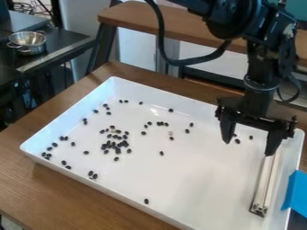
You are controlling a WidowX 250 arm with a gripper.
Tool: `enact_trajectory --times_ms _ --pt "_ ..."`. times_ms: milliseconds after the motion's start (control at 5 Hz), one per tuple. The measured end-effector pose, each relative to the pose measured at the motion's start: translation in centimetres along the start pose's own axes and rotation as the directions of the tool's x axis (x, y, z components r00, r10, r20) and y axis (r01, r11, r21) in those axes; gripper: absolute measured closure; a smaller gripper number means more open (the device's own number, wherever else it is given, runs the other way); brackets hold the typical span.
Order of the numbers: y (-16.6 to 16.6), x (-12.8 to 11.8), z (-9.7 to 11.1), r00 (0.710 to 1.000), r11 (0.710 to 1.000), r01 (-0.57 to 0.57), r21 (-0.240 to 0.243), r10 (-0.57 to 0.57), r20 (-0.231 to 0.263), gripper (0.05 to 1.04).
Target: Sweep into pile
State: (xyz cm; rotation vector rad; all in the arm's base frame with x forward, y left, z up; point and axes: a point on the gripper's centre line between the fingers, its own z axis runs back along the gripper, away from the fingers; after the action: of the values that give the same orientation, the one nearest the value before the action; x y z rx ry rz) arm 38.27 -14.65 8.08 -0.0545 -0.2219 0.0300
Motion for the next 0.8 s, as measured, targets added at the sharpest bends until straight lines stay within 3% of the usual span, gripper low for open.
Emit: enact_trajectory --times_ms 400,800 --pt "0.0 -0.9 -2.2 0.997 1.0 -0.01 0.009 0.011 -0.072 0.083" --pt "-0.9 -1.0 -3.2 0.997 1.0 -0.025 -0.018 0.023 -0.069 0.083"
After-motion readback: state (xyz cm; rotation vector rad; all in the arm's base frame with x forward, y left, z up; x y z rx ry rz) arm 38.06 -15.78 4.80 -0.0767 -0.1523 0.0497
